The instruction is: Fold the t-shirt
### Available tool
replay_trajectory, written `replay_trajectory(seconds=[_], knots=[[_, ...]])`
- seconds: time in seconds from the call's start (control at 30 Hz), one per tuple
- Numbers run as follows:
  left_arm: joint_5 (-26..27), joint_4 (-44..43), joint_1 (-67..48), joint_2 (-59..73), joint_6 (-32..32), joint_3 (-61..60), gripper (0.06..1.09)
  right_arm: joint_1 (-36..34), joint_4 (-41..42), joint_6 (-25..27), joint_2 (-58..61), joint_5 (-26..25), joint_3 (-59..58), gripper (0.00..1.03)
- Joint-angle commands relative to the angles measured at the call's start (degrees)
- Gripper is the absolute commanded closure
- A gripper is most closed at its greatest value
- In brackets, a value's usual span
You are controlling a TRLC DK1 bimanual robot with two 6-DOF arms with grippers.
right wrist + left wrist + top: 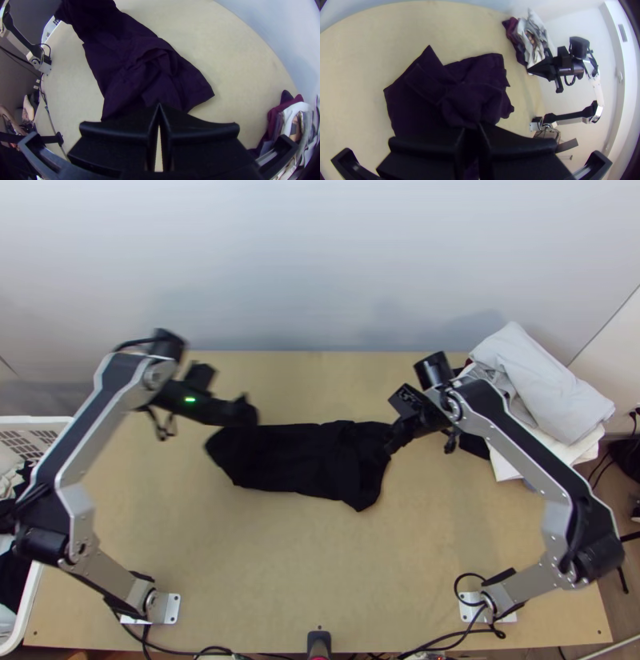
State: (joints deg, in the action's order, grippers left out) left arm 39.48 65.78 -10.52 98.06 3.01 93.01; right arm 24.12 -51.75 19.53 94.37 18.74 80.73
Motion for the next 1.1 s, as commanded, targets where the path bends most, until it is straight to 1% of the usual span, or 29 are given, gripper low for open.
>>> replay_trajectory(seconds=[0.0,0.2,0.37,0.47,0.63,0.67,0.7,0.73,0.8,0.83,0.9,0.93,1.0,1.07], knots=[[-0.37,-1.27,-16.19,6.88,-2.83,8.68,1.05,-2.32,-0.72,-0.37,-5.60,-0.02,-3.82,1.00],[-0.29,-3.29,-22.35,18.22,-3.71,21.25,1.05,-5.05,-1.08,-2.83,-10.52,-0.02,-8.66,1.00],[-0.29,-3.64,-26.48,27.80,-4.06,32.94,1.05,-7.51,-1.08,-3.18,-13.68,-0.11,-13.40,1.00],[-0.29,-7.16,-28.06,31.84,-7.14,35.48,1.05,-8.30,-1.08,-3.09,-14.56,-0.11,-15.25,1.00],[0.51,-10.23,-32.01,35.88,-7.75,36.01,1.03,-10.23,-1.16,-3.09,-15.00,-0.11,-16.57,1.00],[0.77,-11.11,-32.19,36.50,-8.37,36.01,1.00,-10.67,-1.08,-3.09,-15.00,-0.11,-16.74,1.00],[0.95,-12.25,-32.45,37.11,-8.81,36.01,0.94,-11.20,-1.16,-3.01,-15.00,-0.11,-16.74,1.00],[0.95,-13.22,-32.54,37.73,-8.72,36.01,0.80,-11.55,-1.16,-3.01,-15.00,-0.11,-16.83,1.00],[0.95,-13.84,-33.16,38.43,-8.37,36.36,0.27,-12.25,-1.16,-2.92,-15.09,-0.11,-16.83,1.00],[1.47,-13.84,-33.77,38.61,-7.84,36.45,0.08,-12.61,-1.16,-2.83,-15.09,-0.11,-16.92,0.99],[3.93,-13.66,-35.09,38.52,-6.26,36.45,0.09,-13.22,-1.08,-2.92,-15.09,-0.11,-17.10,0.92],[4.11,-13.66,-35.62,38.26,-5.91,36.45,0.09,-13.40,-1.08,-2.83,-15.09,-0.11,-17.18,0.90],[4.20,-13.57,-36.32,37.91,-5.64,36.54,0.09,-13.48,-1.08,-2.57,-14.91,-0.20,-17.18,0.89],[4.20,-12.60,-36.32,37.55,-5.64,36.54,0.09,-13.57,-1.08,-2.57,-14.91,-0.20,-16.83,0.87]])
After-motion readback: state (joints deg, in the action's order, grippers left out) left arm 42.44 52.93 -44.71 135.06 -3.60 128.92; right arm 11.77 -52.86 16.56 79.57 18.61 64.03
